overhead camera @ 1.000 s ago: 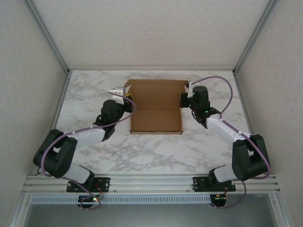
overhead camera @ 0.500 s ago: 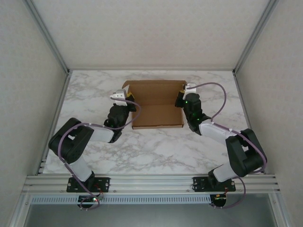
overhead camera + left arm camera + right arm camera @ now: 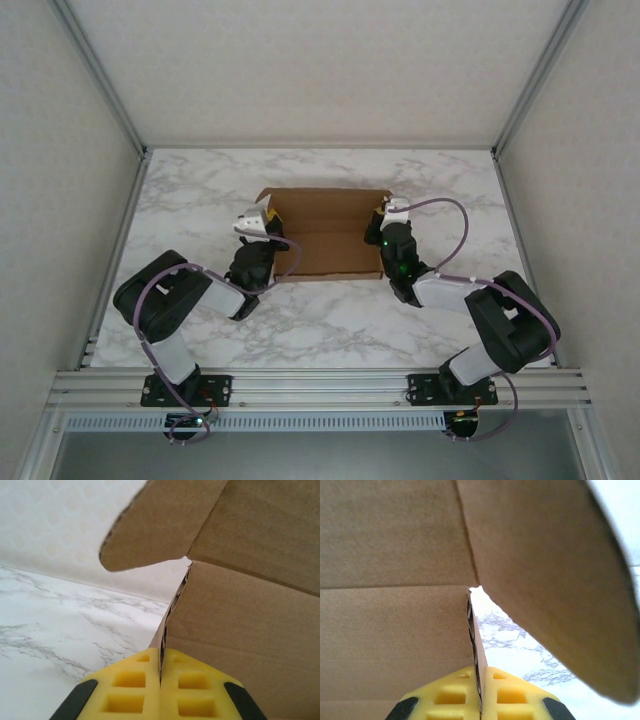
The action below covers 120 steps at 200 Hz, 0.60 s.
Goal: Fold the paper box
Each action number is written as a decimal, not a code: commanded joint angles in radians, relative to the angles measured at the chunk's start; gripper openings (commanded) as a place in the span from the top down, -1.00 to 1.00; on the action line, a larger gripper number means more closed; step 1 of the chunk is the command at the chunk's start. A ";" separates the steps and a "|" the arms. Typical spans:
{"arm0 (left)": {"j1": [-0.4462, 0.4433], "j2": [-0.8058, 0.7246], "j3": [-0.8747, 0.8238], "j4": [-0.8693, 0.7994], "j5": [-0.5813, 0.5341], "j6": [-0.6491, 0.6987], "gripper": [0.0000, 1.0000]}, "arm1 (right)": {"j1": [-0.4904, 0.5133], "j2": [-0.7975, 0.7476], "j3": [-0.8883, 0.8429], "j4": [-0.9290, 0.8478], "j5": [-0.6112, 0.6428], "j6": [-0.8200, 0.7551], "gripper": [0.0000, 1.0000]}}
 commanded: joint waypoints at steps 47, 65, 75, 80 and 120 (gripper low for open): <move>-0.028 0.022 -0.082 0.102 0.132 0.001 1.00 | 0.033 -0.021 -0.098 0.088 -0.074 0.024 1.00; -0.031 0.031 -0.094 0.102 0.123 -0.001 1.00 | 0.034 -0.021 -0.117 0.092 -0.083 0.037 1.00; -0.033 0.037 -0.099 0.104 0.121 -0.008 1.00 | 0.035 -0.022 -0.121 0.094 -0.082 0.045 1.00; -0.034 0.039 -0.100 0.106 0.122 -0.010 1.00 | 0.035 -0.023 -0.137 0.096 -0.080 0.051 1.00; -0.055 0.045 -0.117 0.106 0.122 -0.019 1.00 | 0.041 -0.022 -0.187 0.108 -0.089 0.064 1.00</move>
